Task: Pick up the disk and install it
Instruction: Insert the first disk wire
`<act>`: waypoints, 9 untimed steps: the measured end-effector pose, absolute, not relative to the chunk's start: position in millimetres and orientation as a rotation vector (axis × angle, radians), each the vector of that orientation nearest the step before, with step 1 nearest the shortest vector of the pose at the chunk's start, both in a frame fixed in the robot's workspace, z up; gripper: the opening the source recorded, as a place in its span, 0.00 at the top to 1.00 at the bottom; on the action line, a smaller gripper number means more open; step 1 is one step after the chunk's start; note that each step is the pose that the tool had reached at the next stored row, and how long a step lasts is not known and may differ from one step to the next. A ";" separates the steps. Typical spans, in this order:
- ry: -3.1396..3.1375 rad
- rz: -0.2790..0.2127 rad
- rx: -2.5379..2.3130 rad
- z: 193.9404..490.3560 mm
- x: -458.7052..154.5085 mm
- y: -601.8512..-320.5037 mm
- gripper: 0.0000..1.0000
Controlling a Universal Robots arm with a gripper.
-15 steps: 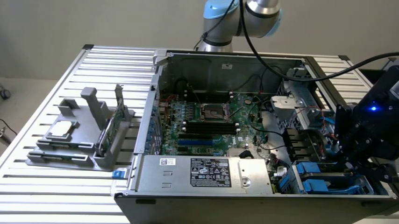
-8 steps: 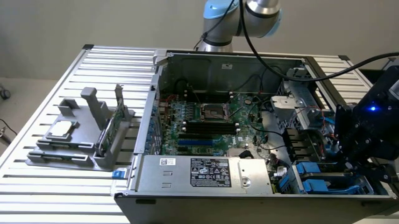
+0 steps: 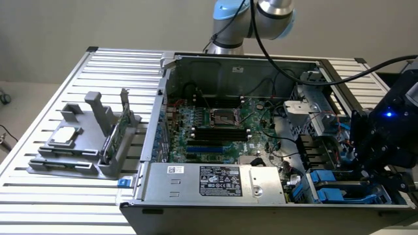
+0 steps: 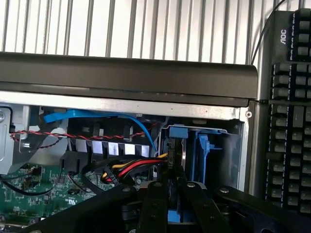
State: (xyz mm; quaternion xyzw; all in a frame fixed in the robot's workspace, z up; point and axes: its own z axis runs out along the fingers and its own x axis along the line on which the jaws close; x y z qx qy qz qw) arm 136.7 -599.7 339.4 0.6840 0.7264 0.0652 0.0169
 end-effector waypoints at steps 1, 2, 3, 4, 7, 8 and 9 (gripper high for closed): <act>2.257 0.204 2.125 339.4 136.7 -599.6 0.83; 2.256 0.205 2.124 339.4 136.6 -599.5 0.83; 2.255 0.207 2.123 339.4 136.6 -599.4 0.83; 2.254 0.210 2.122 339.4 136.6 -599.3 0.83; 2.251 0.214 2.119 339.4 136.0 -598.8 0.83; 2.251 0.216 2.119 339.3 135.5 -598.7 0.83; 2.250 0.216 2.118 339.3 135.0 -598.7 0.83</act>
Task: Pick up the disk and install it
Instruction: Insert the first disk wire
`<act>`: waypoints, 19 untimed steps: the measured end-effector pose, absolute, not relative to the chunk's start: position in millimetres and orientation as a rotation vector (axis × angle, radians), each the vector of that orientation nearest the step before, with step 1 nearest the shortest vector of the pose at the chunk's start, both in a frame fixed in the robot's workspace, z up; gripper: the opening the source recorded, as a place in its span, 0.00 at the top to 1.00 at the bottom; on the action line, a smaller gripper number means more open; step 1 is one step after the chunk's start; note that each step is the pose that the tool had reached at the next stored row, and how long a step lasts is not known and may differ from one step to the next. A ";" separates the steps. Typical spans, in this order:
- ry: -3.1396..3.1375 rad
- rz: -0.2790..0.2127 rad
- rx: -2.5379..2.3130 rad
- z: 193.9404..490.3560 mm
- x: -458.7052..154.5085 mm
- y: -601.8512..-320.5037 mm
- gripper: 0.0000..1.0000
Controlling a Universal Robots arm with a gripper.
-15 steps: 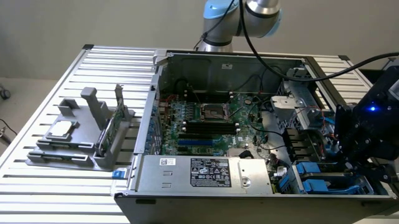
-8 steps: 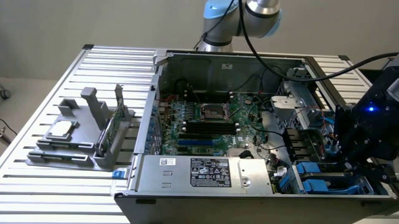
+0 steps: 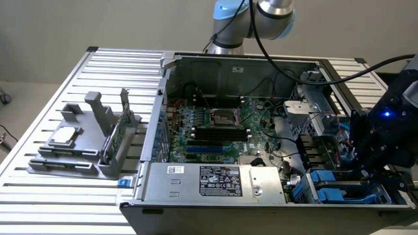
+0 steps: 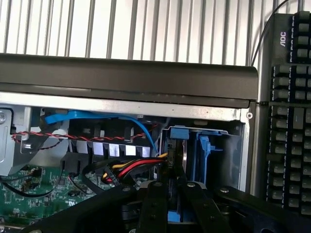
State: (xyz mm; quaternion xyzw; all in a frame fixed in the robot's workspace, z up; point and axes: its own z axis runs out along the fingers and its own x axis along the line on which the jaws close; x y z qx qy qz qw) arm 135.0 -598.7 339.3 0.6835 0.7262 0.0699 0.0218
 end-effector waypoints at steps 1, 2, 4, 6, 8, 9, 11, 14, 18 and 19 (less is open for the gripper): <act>2.250 0.217 2.118 339.3 134.5 -598.7 0.83; 2.249 0.218 2.117 339.2 134.1 -598.6 0.83; 2.248 0.220 2.117 339.1 133.4 -598.4 0.83; 2.247 0.223 2.115 338.8 133.3 -598.2 0.83; 2.244 0.226 2.113 338.5 133.2 -598.1 0.83; 2.243 0.228 2.112 338.3 133.2 -598.1 0.83; 2.241 0.232 2.110 337.9 132.8 -598.1 0.83; 2.238 0.236 2.109 337.5 131.8 -598.1 0.83; 2.233 0.236 2.113 337.5 130.6 -598.1 0.83; 2.230 0.236 2.115 337.5 130.6 -598.0 0.83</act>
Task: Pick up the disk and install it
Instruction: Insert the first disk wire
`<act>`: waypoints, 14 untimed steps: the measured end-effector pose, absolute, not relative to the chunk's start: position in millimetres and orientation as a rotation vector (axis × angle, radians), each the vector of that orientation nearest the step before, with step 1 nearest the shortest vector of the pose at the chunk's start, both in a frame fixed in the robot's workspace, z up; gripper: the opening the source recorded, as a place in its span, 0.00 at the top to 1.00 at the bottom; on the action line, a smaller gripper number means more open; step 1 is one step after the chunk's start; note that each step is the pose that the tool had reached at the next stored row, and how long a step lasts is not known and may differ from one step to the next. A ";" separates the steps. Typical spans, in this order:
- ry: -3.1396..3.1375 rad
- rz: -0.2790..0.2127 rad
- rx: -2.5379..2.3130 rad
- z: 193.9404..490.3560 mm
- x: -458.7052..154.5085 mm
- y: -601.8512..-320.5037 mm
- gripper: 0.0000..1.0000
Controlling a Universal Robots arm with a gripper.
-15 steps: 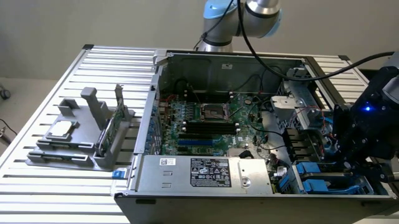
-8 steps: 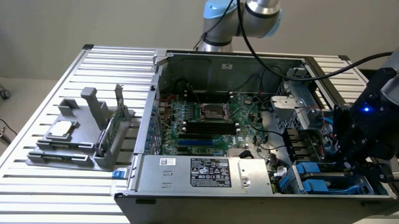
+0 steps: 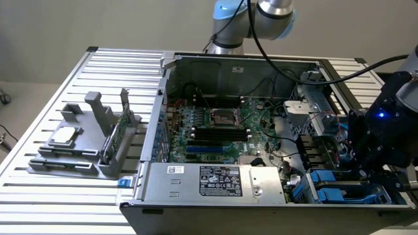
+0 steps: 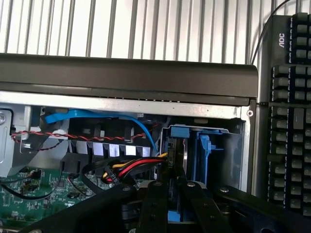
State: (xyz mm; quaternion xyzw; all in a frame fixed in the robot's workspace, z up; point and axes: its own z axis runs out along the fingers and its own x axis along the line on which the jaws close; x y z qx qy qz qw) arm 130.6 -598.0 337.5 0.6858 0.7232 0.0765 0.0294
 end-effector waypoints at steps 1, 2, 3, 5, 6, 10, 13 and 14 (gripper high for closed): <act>2.227 0.236 2.118 337.5 130.5 -598.0 0.83; 2.223 0.236 2.122 337.5 130.5 -597.8 0.83; 2.219 0.235 2.126 337.6 130.6 -597.5 0.83; 2.211 0.235 2.133 337.5 130.5 -596.9 0.83; 2.208 0.235 2.136 337.5 130.5 -596.5 0.83; 2.201 0.236 2.141 337.5 130.5 -596.4 0.83; 2.199 0.239 2.140 337.4 130.5 -596.4 0.83; 2.199 0.240 2.139 337.3 130.5 -596.4 0.83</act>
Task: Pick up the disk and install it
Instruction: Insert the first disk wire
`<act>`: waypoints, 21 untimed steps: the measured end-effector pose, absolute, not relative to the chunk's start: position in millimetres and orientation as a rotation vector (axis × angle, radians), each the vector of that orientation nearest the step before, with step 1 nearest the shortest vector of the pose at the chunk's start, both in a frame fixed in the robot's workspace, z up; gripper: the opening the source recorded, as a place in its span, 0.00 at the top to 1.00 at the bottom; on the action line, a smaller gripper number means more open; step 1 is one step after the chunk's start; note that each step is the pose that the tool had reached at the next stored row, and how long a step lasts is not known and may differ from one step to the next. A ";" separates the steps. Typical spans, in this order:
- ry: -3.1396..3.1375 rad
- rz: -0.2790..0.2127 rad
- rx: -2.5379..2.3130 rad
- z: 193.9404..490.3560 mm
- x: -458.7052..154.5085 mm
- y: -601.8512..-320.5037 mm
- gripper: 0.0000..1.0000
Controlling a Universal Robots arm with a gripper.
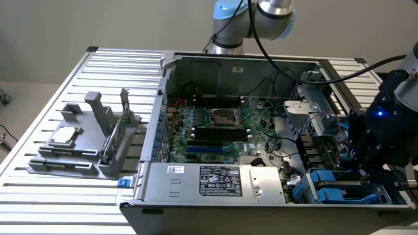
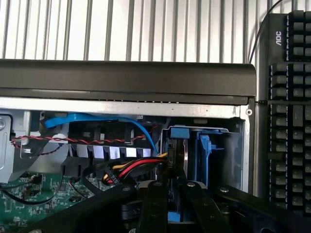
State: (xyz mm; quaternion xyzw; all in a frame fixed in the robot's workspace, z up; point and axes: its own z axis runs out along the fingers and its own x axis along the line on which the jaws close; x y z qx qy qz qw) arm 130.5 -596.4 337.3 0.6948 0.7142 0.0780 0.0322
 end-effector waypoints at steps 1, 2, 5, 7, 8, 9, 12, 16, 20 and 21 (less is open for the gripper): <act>2.198 0.241 2.139 337.3 130.5 -596.4 0.83; 2.198 0.242 2.138 337.1 130.3 -596.4 0.83; 2.196 0.245 2.136 336.8 129.3 -596.4 0.83; 2.196 0.246 2.136 336.6 128.4 -596.4 0.83; 2.196 0.246 2.135 336.5 128.2 -596.4 0.83; 2.195 0.246 2.135 336.3 128.1 -596.3 0.83; 2.194 0.248 2.134 335.7 128.0 -596.3 0.83; 2.192 0.253 2.131 334.7 128.0 -596.3 0.83; 2.191 0.256 2.130 333.8 128.0 -596.4 0.83; 2.190 0.256 2.130 333.7 127.9 -596.4 0.83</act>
